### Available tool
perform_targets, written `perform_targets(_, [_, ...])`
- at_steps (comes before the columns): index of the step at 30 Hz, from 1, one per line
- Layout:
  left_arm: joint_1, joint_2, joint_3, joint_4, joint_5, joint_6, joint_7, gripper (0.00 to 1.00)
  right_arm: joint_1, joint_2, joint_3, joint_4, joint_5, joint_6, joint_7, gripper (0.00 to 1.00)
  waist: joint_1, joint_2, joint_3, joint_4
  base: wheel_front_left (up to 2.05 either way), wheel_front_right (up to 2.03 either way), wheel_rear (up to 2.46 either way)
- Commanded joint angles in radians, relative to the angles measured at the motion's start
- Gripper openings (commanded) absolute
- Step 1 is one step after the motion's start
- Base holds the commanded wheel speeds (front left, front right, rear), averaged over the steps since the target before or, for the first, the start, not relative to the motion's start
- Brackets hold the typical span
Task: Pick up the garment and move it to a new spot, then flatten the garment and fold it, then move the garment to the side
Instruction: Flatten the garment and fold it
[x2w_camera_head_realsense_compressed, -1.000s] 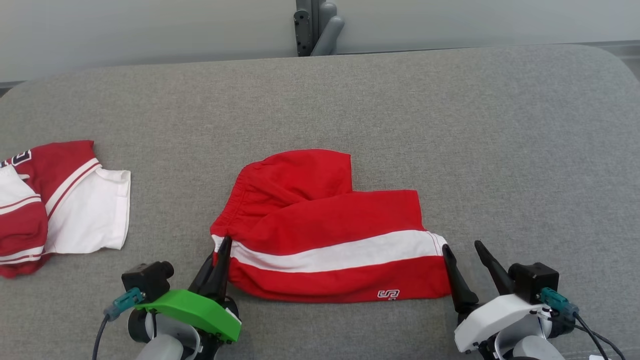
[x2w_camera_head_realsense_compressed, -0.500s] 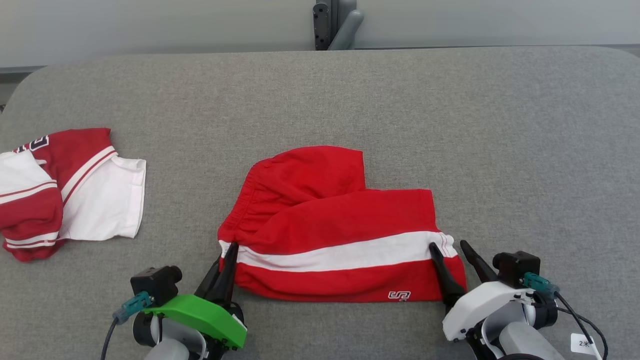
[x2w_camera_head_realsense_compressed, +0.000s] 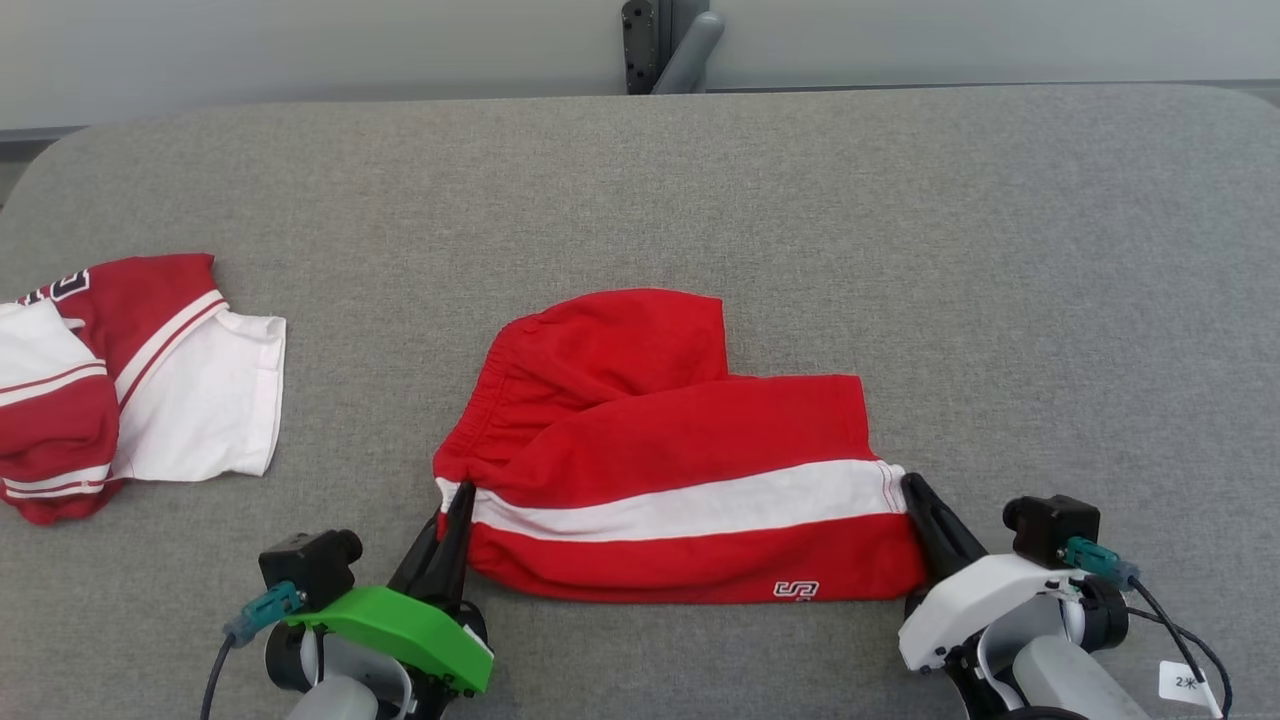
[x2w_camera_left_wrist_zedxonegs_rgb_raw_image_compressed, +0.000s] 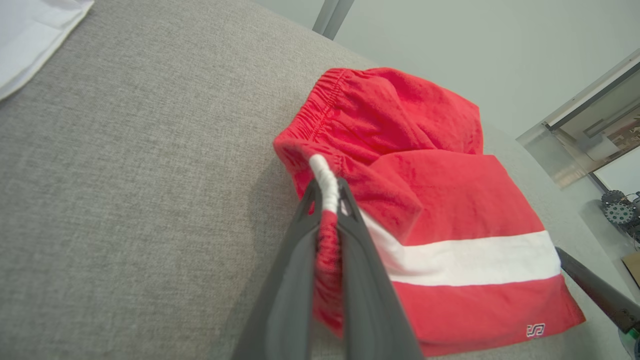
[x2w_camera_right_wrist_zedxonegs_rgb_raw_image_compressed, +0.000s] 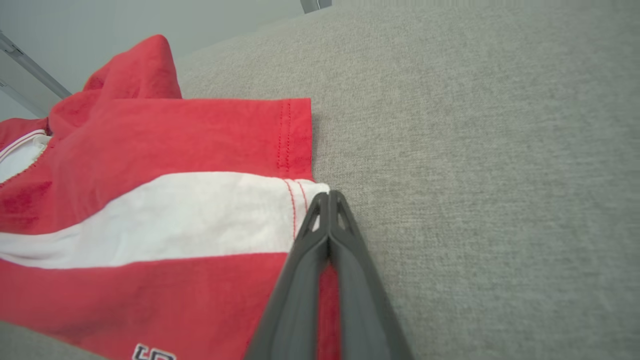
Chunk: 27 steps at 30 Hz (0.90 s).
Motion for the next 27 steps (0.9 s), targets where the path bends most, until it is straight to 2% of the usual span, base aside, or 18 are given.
perform_targets(1, [-0.005,-0.001,0.006,0.002,0.006,-0.003,0.0,0.0,0.0,-0.001,-0.014,-0.013,0.01,-0.001,0.0,0.28,0.0,0.0,0.0,-0.001,0.0,0.0,0.0])
perform_targets(2, [-0.005,-0.001,0.007,0.002,0.007,-0.003,0.0,0.0,0.005,0.001,-0.02,-0.016,0.012,-0.001,0.0,0.9,0.0,0.0,0.0,-0.001,0.0,0.0,0.0])
perform_targets(3, [-0.004,-0.002,0.007,0.002,0.007,-0.003,0.0,0.0,0.009,0.002,-0.02,-0.015,0.011,-0.001,0.0,1.0,0.0,0.0,0.001,0.0,0.0,0.0,0.0])
perform_targets(13, [-0.018,-0.003,0.003,0.004,0.013,-0.003,0.0,0.0,-0.011,0.0,0.027,0.025,0.044,-0.001,0.0,1.0,0.0,0.0,0.015,0.01,0.0,0.0,0.0])
perform_targets(14, [-0.018,-0.003,0.002,0.005,0.013,-0.003,0.0,0.0,-0.013,-0.001,0.037,0.033,0.054,-0.001,0.0,0.89,0.0,0.0,0.016,0.012,0.0,0.0,0.0])
perform_targets(15, [-0.017,-0.003,0.002,0.005,0.012,-0.003,0.0,0.0,-0.015,-0.003,0.049,0.041,0.062,-0.001,0.0,0.66,0.0,0.0,0.016,0.014,0.0,0.0,0.0])
perform_targets(16, [-0.018,-0.003,0.002,0.005,0.012,-0.003,0.0,0.0,-0.018,-0.004,0.063,0.049,0.073,-0.001,0.001,0.48,0.0,0.0,0.017,0.015,0.0,0.0,0.0])
perform_targets(18, [-0.018,-0.002,0.003,0.006,0.013,-0.003,0.0,0.0,-0.024,-0.007,0.086,0.06,0.089,-0.001,0.001,0.32,0.0,0.0,0.018,0.017,0.0,0.0,0.0])
perform_targets(20, [-0.018,-0.003,0.004,0.006,0.014,-0.003,0.0,0.0,-0.027,-0.014,0.101,0.067,0.105,-0.001,0.001,0.03,0.0,0.0,0.018,0.018,0.0,0.0,0.0])
perform_targets(21, [-0.018,-0.004,0.005,0.007,0.014,-0.003,0.0,0.0,-0.029,-0.018,0.107,0.072,0.112,-0.001,0.001,0.0,0.0,0.0,0.018,0.018,0.0,0.0,0.0])
perform_targets(27, [-0.019,-0.004,0.008,0.005,0.016,-0.003,0.0,0.0,-0.048,-0.034,0.113,0.06,0.13,-0.001,0.001,0.0,0.0,0.0,0.018,0.014,0.0,0.0,0.0])
